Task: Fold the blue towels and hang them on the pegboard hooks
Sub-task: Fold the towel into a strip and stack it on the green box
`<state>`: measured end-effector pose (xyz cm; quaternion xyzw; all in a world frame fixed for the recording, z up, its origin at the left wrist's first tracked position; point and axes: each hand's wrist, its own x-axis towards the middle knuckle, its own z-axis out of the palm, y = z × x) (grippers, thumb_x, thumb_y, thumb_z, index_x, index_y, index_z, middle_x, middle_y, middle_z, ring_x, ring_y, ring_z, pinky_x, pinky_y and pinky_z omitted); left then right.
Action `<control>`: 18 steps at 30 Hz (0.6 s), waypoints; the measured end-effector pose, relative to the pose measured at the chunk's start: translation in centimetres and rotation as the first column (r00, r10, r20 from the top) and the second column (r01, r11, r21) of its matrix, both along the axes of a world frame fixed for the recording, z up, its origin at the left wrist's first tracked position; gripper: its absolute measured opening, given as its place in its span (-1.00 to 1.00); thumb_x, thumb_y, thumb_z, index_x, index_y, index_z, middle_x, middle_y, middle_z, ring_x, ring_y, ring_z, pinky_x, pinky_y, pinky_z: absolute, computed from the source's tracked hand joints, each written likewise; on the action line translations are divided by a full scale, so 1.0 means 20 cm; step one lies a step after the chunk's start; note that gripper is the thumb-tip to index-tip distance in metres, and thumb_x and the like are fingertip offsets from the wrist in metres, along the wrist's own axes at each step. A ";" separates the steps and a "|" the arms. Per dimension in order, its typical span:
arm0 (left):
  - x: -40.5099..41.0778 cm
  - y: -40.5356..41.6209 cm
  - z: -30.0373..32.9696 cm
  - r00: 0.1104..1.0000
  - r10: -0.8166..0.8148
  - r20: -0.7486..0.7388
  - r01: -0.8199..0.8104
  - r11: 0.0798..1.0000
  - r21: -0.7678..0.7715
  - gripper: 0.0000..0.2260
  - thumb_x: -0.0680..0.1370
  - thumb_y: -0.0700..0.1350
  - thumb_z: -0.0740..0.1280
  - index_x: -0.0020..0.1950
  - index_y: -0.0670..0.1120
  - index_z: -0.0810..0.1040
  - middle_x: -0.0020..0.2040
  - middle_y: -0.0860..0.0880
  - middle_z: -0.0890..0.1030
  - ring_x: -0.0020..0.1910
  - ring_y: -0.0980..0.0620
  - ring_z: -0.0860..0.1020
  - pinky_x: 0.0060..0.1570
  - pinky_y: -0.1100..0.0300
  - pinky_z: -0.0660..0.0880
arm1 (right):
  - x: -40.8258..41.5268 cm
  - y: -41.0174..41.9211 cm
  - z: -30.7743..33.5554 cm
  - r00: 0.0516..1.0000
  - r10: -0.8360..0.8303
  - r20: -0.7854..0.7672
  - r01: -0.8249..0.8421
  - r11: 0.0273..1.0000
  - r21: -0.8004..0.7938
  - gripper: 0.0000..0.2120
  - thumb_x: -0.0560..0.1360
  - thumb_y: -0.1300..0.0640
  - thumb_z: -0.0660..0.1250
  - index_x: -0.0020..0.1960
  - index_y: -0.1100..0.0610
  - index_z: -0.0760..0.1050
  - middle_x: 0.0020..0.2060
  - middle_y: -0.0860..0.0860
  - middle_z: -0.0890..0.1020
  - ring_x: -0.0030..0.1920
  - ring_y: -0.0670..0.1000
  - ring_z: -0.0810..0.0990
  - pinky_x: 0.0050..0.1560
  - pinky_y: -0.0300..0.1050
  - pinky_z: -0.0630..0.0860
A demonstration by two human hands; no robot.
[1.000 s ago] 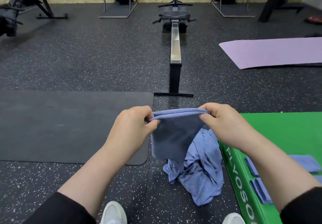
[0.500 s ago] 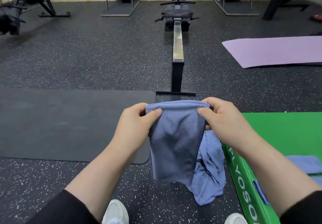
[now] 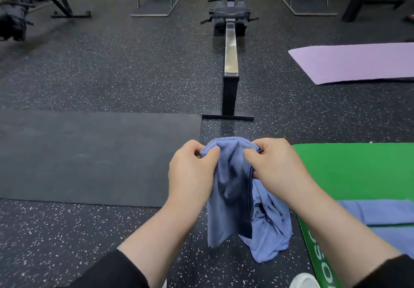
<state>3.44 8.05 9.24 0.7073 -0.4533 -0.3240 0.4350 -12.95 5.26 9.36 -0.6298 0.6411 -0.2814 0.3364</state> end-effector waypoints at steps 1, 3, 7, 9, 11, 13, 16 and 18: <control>0.00 0.00 0.00 1.000 0.011 -0.004 -0.011 1.000 -0.014 -0.77 0.49 -0.02 0.38 -0.28 -0.09 0.43 -0.47 0.11 0.44 -0.40 0.01 0.37 -0.33 0.08 0.40 | 0.01 0.00 0.01 1.000 0.000 -0.020 -0.001 1.000 -0.023 -0.78 0.38 0.07 0.21 -0.30 0.18 0.25 -0.47 -0.04 0.23 -0.33 0.04 0.18 -0.21 0.31 0.62; -0.01 0.00 0.01 1.000 0.009 -0.024 -0.010 0.999 -0.046 -0.77 0.50 -0.02 0.39 -0.25 -0.09 0.44 -0.45 0.10 0.47 -0.39 0.01 0.41 -0.31 0.06 0.43 | 0.02 0.02 0.01 0.999 -0.004 -0.047 0.002 0.999 -0.050 -0.78 0.40 0.08 0.22 -0.34 0.13 0.24 -0.52 -0.07 0.21 -0.34 0.05 0.18 -0.22 0.29 0.62; -0.06 0.04 0.03 0.997 -0.070 0.040 0.073 0.993 -0.090 -0.75 0.49 -0.02 0.44 -0.25 -0.06 0.42 -0.42 0.15 0.49 -0.42 0.14 0.35 -0.38 0.29 0.33 | 0.05 0.04 0.01 0.999 0.015 -0.050 -0.018 0.998 -0.056 -0.76 0.43 0.04 0.24 -0.29 0.18 0.32 -0.53 -0.05 0.31 -0.37 0.04 0.27 -0.23 0.20 0.59; -0.09 0.07 0.04 0.994 -0.100 0.036 0.103 0.991 -0.089 -0.77 0.48 -0.03 0.44 -0.26 -0.05 0.44 -0.40 0.16 0.51 -0.41 0.15 0.36 -0.39 0.30 0.34 | 0.06 0.04 0.01 0.999 0.043 -0.029 -0.044 0.998 -0.047 -0.73 0.45 0.03 0.25 -0.28 0.21 0.35 -0.51 -0.05 0.33 -0.37 0.03 0.28 -0.24 0.18 0.56; -0.10 0.08 0.04 0.992 -0.122 0.020 0.124 0.987 -0.098 -0.82 0.50 -0.05 0.43 -0.24 -0.03 0.48 -0.36 0.17 0.55 -0.39 0.17 0.41 -0.36 0.33 0.37 | 0.07 0.05 0.02 0.997 0.072 0.029 -0.071 0.997 -0.029 -0.71 0.43 -0.02 0.22 -0.26 0.22 0.41 -0.48 -0.03 0.36 -0.36 0.01 0.31 -0.18 0.20 0.59; -0.10 0.08 0.05 0.987 -0.158 0.013 0.159 0.981 -0.115 -0.88 0.53 -0.06 0.42 -0.20 0.03 0.56 -0.28 0.18 0.61 -0.34 0.21 0.48 -0.30 0.36 0.41 | 0.07 0.04 0.02 0.991 0.093 0.093 -0.092 0.996 -0.009 -0.69 0.46 -0.01 0.22 -0.21 0.25 0.49 -0.45 0.02 0.41 -0.35 -0.01 0.35 -0.16 0.12 0.62; -0.11 0.09 0.06 0.967 -0.251 0.038 0.254 0.960 -0.118 -0.85 0.58 -0.13 0.34 -0.06 0.10 0.66 -0.14 0.18 0.65 -0.12 0.22 0.58 -0.11 0.35 0.48 | 0.06 0.03 0.02 0.973 0.092 0.210 -0.096 0.995 0.009 -0.67 0.45 0.01 0.23 -0.18 0.31 0.47 -0.36 0.23 0.48 -0.29 -0.01 0.38 -0.06 0.19 0.61; -0.10 0.10 0.08 0.940 -0.334 0.071 0.340 0.934 -0.111 -0.70 0.59 -0.22 0.24 0.05 0.13 0.69 -0.04 0.20 0.66 0.01 0.24 0.58 -0.02 0.39 0.46 | 0.04 0.02 0.01 0.944 0.078 0.319 -0.095 0.995 0.038 -0.54 0.38 -0.15 0.25 -0.16 0.30 0.44 -0.32 0.21 0.45 -0.22 0.02 0.39 0.10 0.34 0.57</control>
